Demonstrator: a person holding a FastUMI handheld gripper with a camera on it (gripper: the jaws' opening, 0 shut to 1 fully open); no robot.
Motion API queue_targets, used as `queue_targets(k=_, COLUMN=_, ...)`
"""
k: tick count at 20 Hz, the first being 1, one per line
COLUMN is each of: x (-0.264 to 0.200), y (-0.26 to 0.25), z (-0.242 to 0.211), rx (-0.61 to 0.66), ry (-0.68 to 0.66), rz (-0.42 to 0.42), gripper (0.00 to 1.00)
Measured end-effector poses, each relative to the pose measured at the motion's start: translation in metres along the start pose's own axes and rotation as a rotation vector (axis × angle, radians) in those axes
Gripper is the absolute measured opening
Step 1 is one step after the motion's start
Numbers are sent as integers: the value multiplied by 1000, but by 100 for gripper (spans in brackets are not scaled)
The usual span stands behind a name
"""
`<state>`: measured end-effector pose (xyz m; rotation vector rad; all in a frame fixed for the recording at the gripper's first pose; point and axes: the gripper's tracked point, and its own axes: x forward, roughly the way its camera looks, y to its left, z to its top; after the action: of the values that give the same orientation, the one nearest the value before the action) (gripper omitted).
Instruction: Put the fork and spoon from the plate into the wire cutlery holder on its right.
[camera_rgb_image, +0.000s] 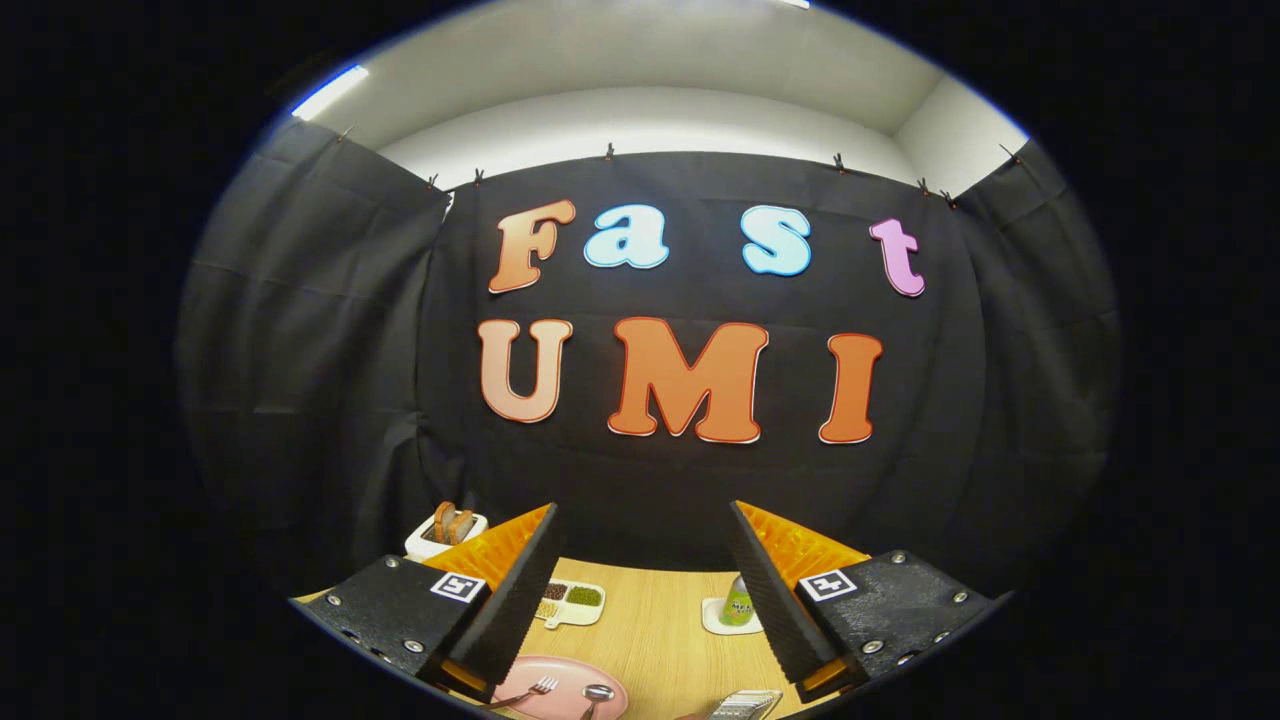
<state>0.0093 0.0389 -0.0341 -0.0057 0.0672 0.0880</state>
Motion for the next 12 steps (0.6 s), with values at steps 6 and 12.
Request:
queue_targets(k=6, x=6, y=14, z=-43, rx=9, ry=107, rz=33, gripper=98)
queue_targets(k=12, x=11, y=36, z=-105, rx=0, ry=276, rz=87, gripper=98)
